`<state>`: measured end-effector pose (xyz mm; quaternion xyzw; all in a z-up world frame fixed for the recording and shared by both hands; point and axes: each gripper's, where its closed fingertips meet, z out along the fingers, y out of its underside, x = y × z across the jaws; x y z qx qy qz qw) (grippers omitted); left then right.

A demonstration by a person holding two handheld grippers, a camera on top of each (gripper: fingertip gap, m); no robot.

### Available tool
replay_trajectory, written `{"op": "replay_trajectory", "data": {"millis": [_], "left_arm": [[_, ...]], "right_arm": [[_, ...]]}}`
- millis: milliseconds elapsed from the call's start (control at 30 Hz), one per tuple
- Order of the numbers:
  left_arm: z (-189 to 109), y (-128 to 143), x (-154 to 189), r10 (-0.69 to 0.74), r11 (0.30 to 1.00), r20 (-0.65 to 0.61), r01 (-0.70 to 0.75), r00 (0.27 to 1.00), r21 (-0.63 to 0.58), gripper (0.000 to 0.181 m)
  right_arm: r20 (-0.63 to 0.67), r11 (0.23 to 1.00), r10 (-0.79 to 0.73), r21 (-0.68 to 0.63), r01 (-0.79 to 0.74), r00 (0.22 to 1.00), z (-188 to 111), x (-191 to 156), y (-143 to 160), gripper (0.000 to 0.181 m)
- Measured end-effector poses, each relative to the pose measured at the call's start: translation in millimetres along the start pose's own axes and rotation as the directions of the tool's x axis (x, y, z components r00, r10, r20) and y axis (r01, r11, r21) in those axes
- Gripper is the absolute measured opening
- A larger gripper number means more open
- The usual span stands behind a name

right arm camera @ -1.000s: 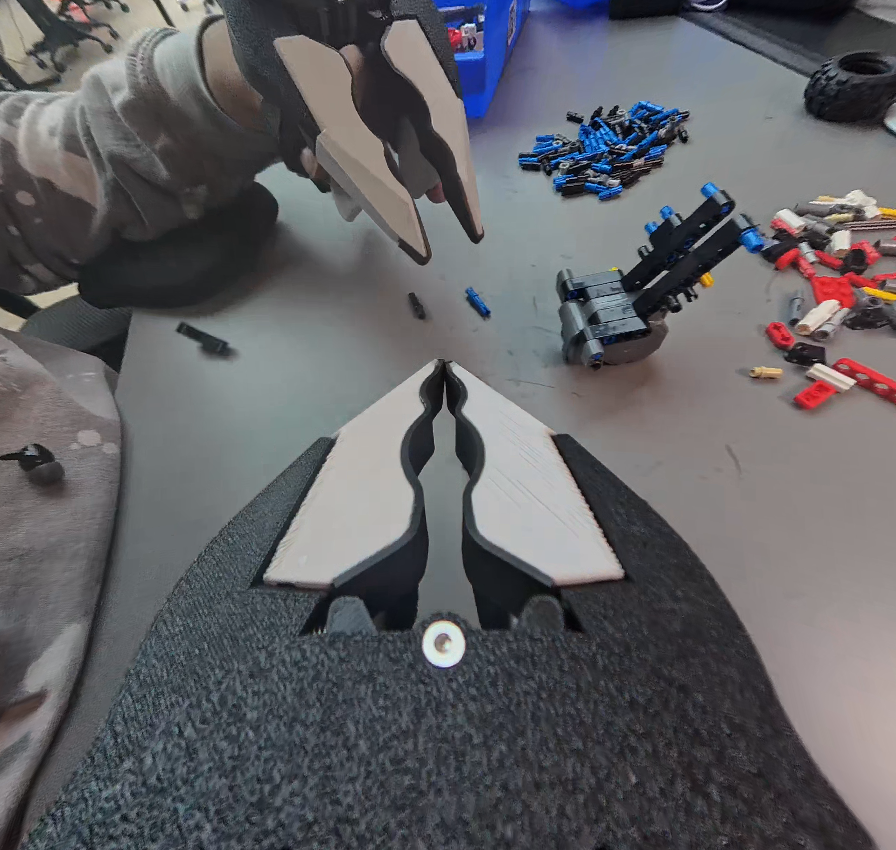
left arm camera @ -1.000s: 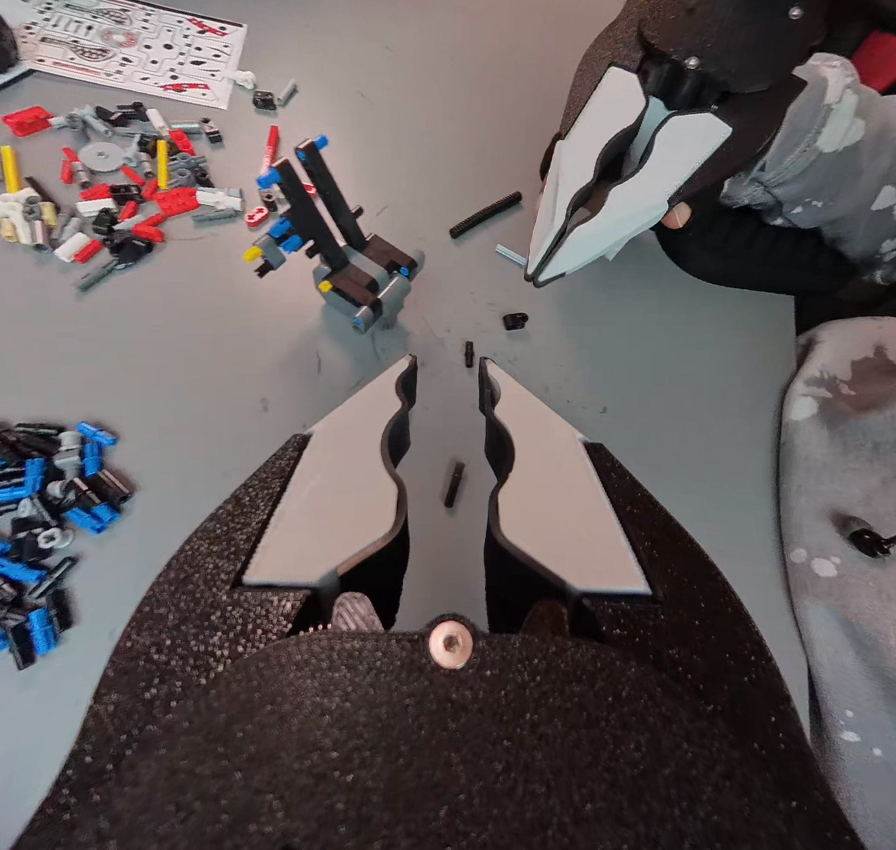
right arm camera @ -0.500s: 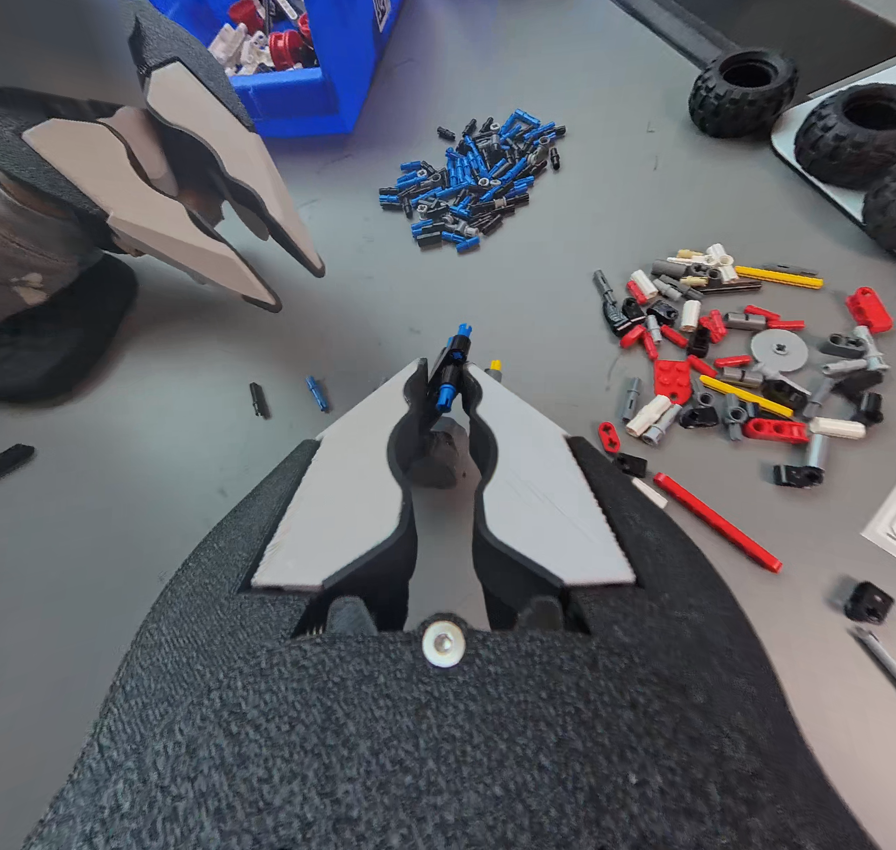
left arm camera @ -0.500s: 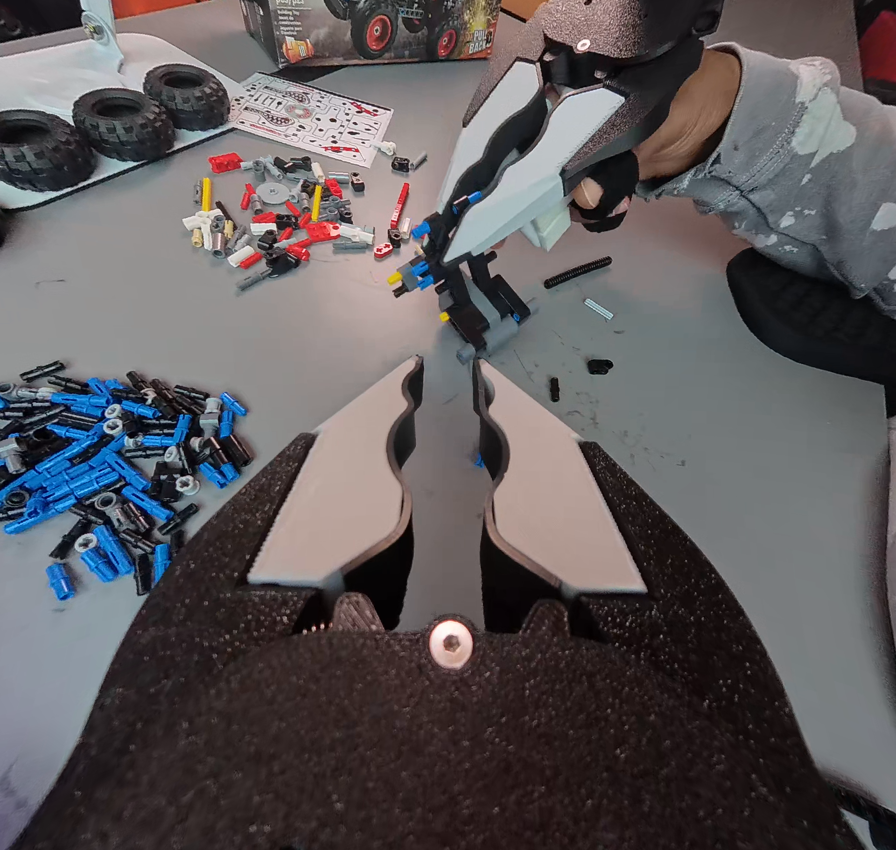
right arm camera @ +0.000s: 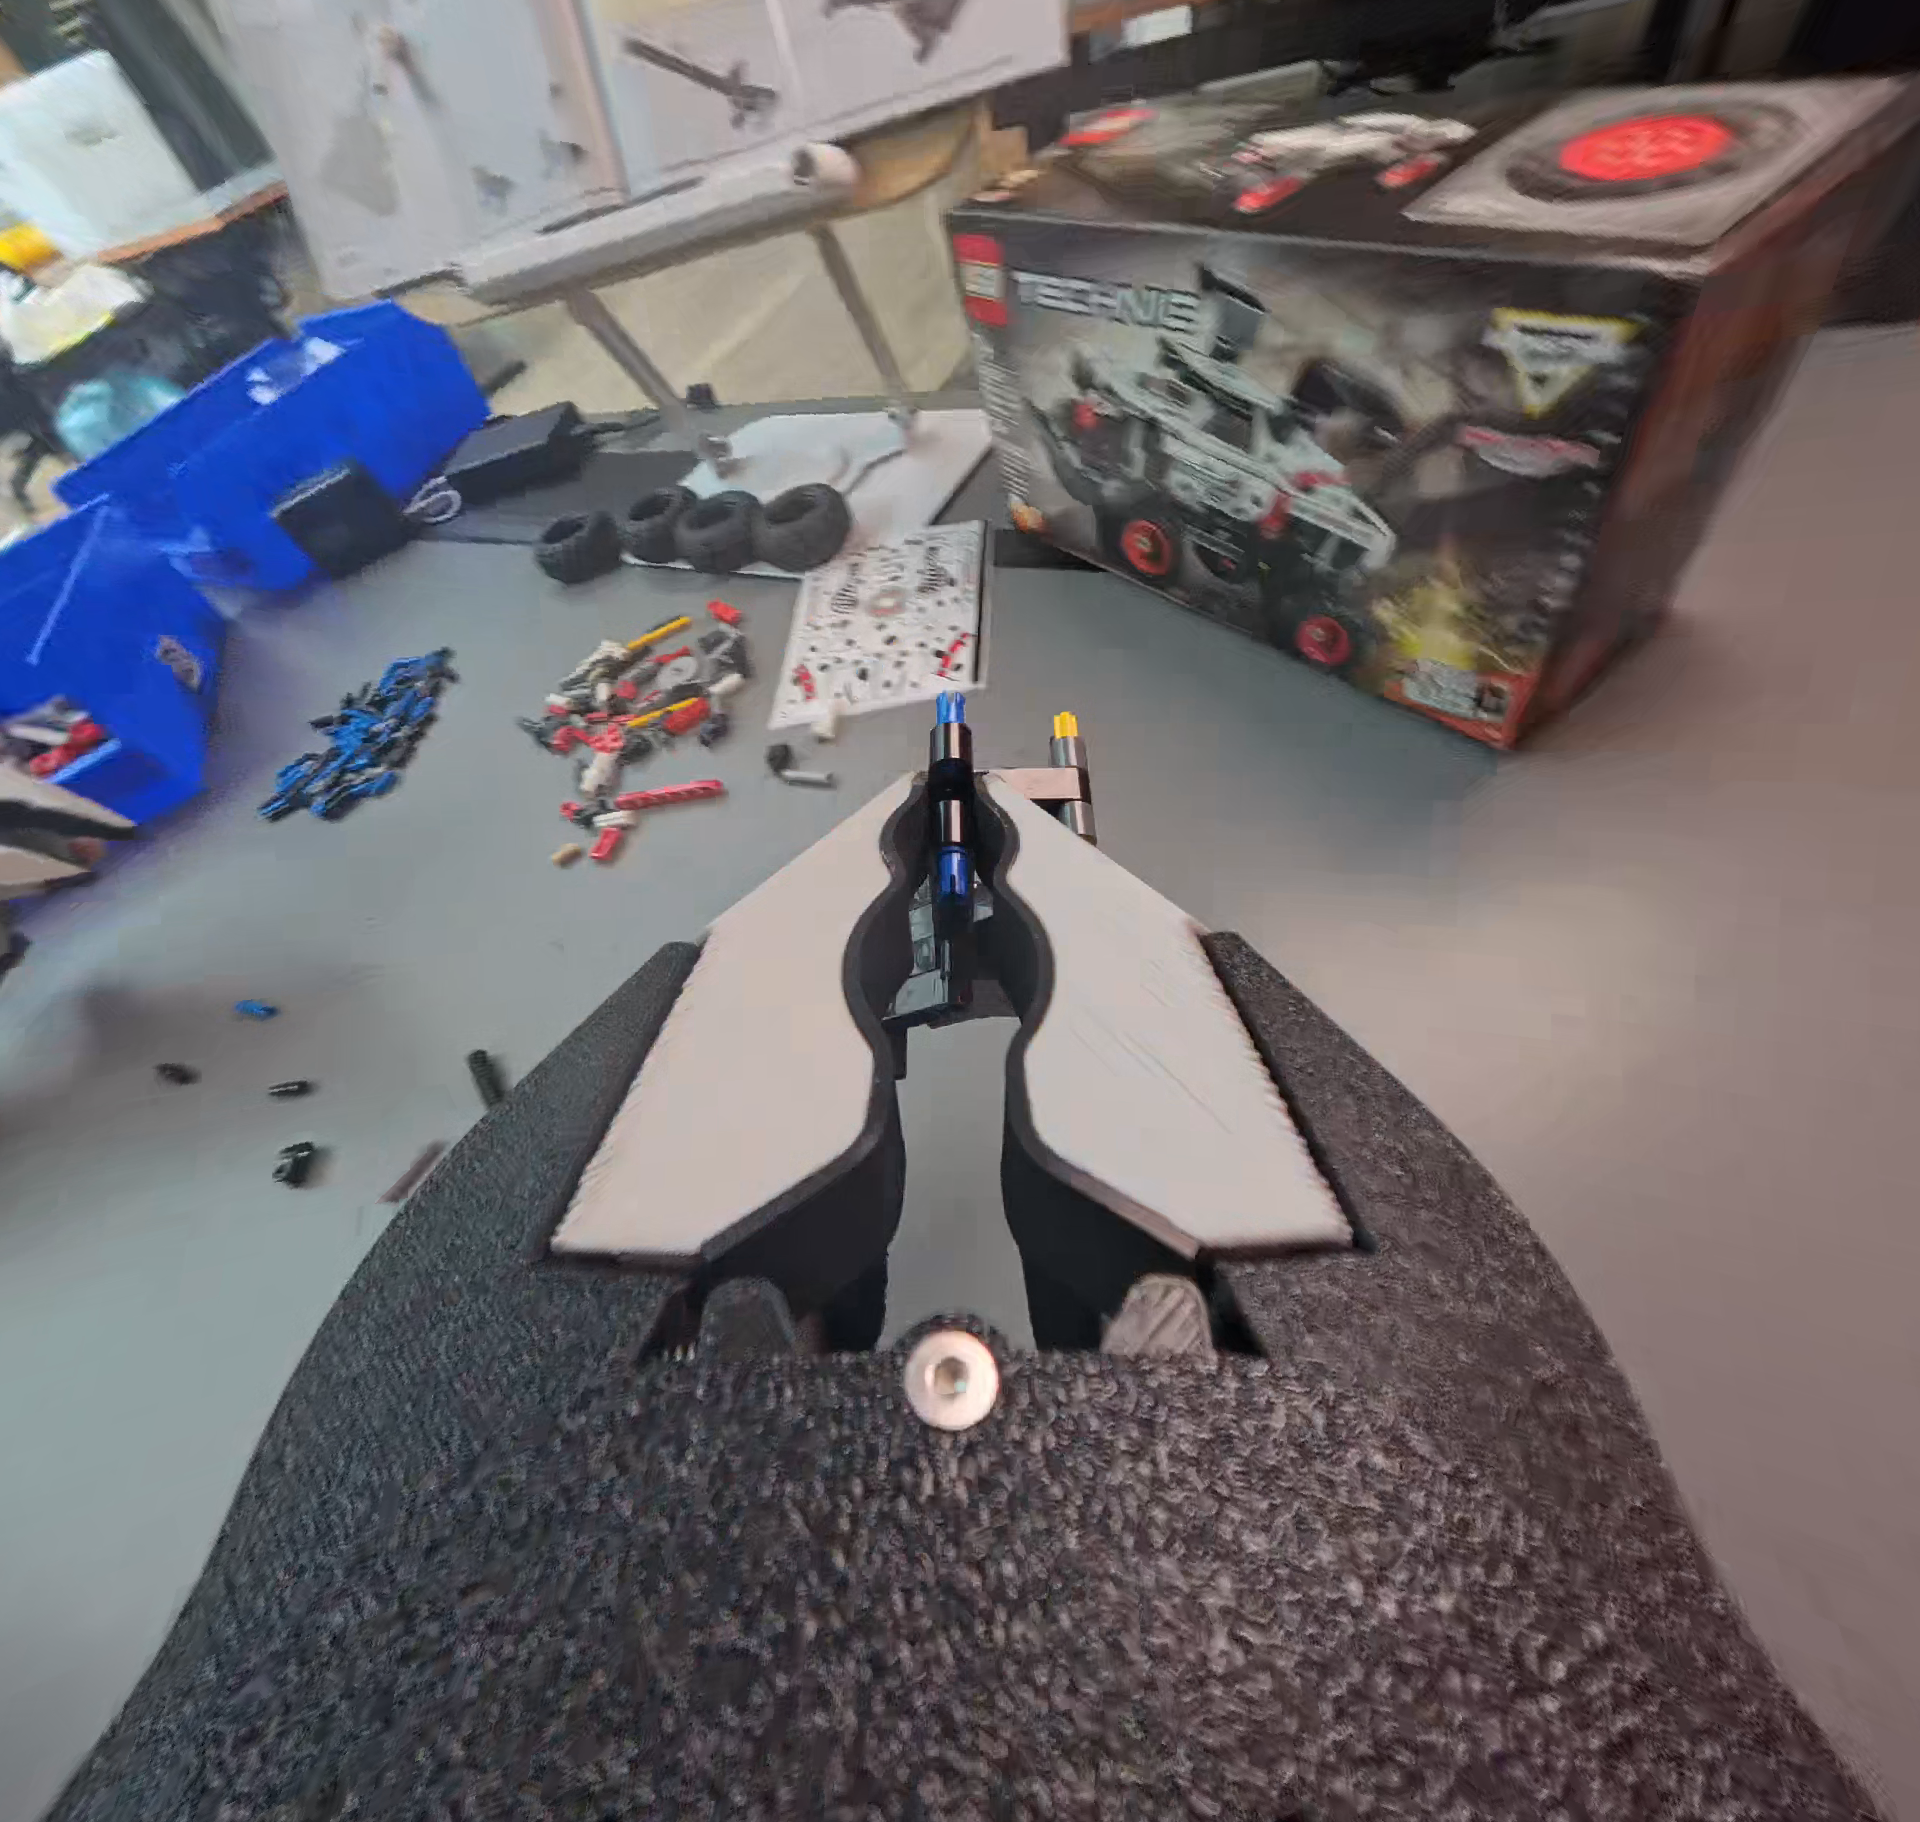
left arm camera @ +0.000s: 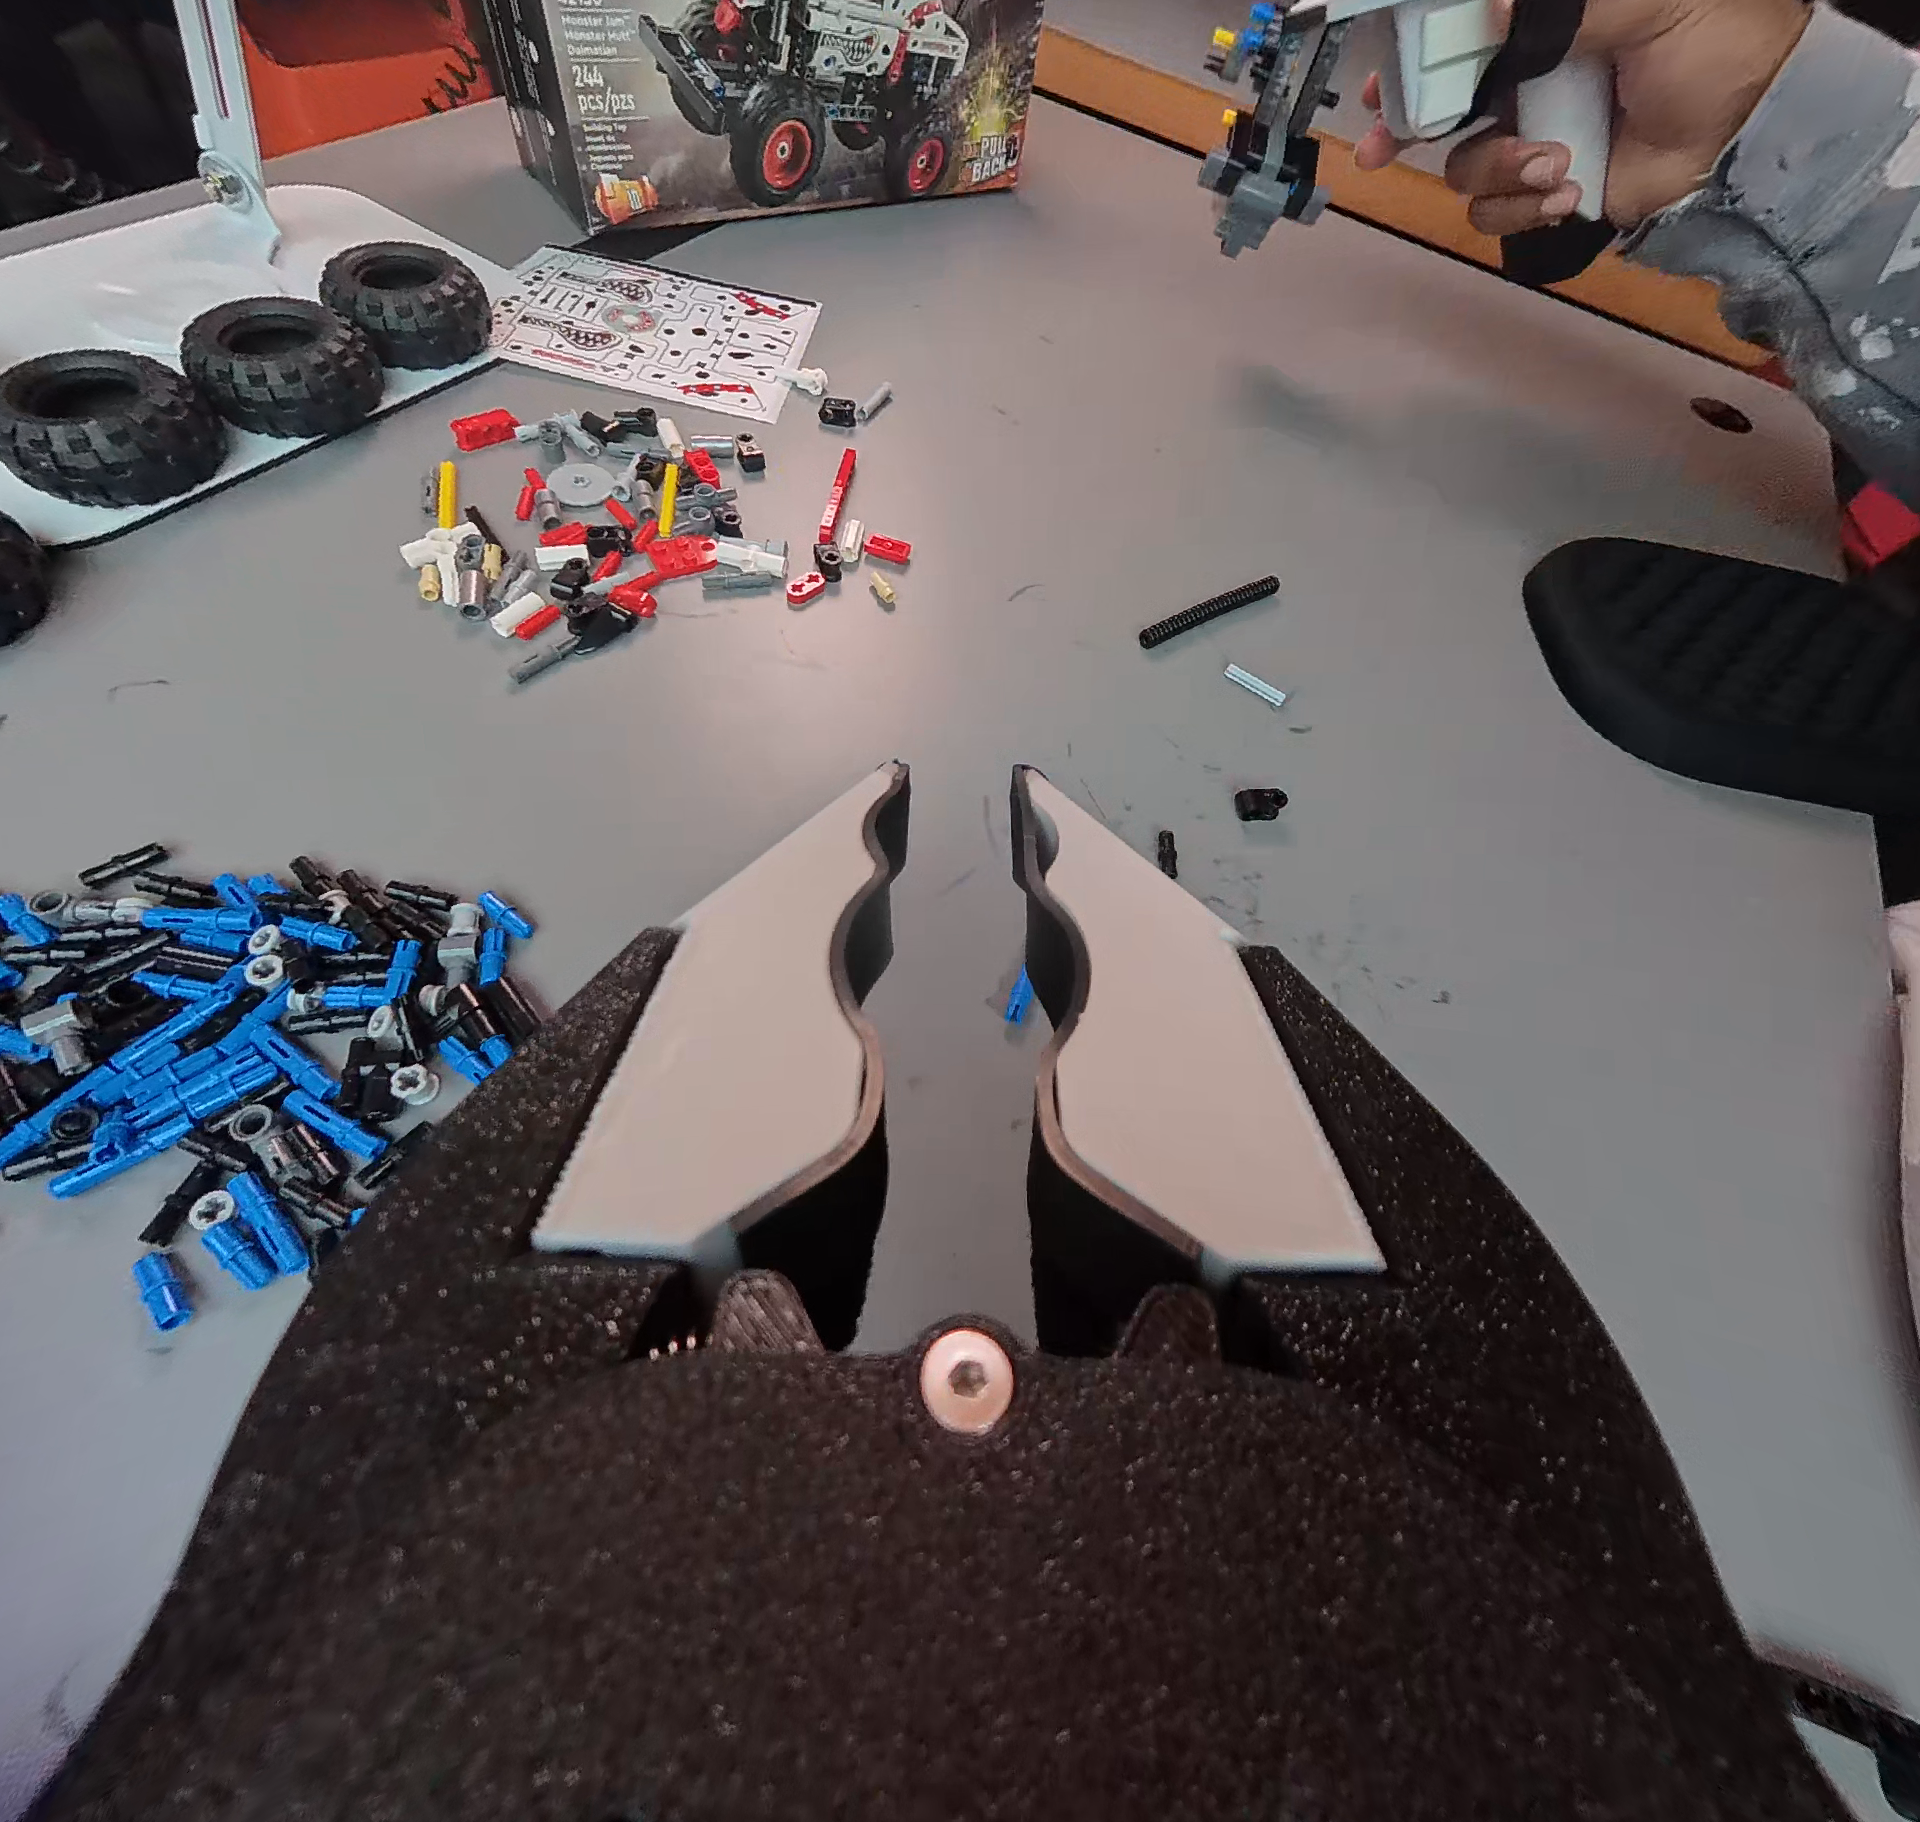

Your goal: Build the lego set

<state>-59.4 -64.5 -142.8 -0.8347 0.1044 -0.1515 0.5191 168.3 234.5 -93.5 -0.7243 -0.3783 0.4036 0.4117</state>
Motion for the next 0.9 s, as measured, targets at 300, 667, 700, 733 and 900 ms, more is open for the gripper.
{"op": "replay_trajectory", "data": {"millis": [300, 667, 700, 733, 900], "left_arm": [[8.6, 1.9, 5.7, -0.009, 1.0, -0.028, 0.009, 1.0, -0.005, 0.019], [9.8, 7.3, -6.0, -0.067, 0.998, -0.014, 0.067, 0.998, 0.014, 0.019], [10.4, 8.2, -8.1, -0.07, 0.997, -0.01, 0.07, 0.997, 0.015, 0.019], [11.4, 9.3, -10.4, -0.07, 0.997, -0.003, 0.07, 0.998, 0.014, 0.018], [15.5, 17.3, -19.8, -0.019, 1.0, 0.056, 0.02, 0.998, -0.009, 0.018]], "right_arm": [[-0.227, 0.965, 0.249, 0.135, -0.223, 0.941, -50.7, 100.6, 57.8, 0.008], [-0.448, 0.954, -0.215, 0.094, 0.285, 0.868, -86.7, 43.5, 12.4, 0.05], [-0.412, 0.911, -0.332, 0.092, 0.401, 0.848, -82.1, 3.4, 1.5, 0.042], [-0.299, 0.862, -0.454, 0.093, 0.499, 0.84, -68.7, -49.8, 1.2, 0.031], [0.647, 0.679, -0.601, 0.105, 0.726, 0.469, -19.5, -325.0, 158.3, 0.027]]}}
